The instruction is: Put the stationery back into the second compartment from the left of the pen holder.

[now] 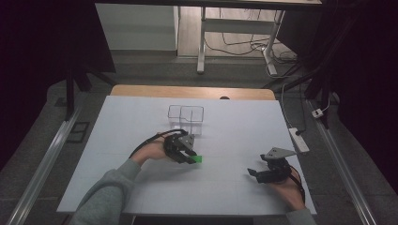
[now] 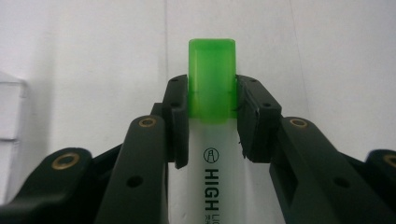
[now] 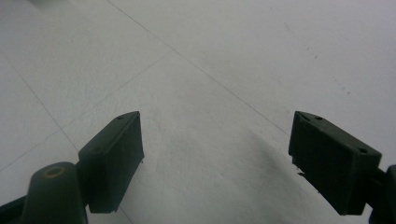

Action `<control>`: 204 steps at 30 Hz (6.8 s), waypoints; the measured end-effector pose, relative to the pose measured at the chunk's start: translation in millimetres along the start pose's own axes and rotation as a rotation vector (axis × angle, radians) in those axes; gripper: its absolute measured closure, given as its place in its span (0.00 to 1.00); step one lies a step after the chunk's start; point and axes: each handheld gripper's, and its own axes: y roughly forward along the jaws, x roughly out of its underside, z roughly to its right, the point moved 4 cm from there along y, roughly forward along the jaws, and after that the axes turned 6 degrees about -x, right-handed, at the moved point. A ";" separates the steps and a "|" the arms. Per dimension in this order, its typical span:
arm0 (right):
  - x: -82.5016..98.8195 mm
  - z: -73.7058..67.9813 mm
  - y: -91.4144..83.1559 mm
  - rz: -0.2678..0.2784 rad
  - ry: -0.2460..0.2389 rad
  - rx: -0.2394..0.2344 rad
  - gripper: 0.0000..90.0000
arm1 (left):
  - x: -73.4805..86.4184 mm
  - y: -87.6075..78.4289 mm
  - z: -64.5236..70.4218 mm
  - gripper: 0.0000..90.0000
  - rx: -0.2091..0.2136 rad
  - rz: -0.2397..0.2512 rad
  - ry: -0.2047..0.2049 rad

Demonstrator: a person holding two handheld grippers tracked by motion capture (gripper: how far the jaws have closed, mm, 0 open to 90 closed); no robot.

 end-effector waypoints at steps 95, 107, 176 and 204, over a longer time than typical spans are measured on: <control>-2.5 -0.5 -4.6 0.030 -0.001 0.008 0.21 | -7.2 -102.3 -57.2 0.73 -0.419 0.488 -0.423; -2.7 -0.4 -4.1 0.033 0.001 0.007 0.21 | -20.4 -103.4 -71.6 0.73 -0.441 0.492 -0.438; -0.7 1.7 -3.5 0.022 0.004 0.014 0.21 | -0.2 -65.2 -111.0 0.48 -0.414 0.413 -0.565; -0.4 -0.3 -3.5 0.017 0.000 0.012 0.21 | 44.3 -83.3 -51.7 0.45 -0.415 0.326 -0.581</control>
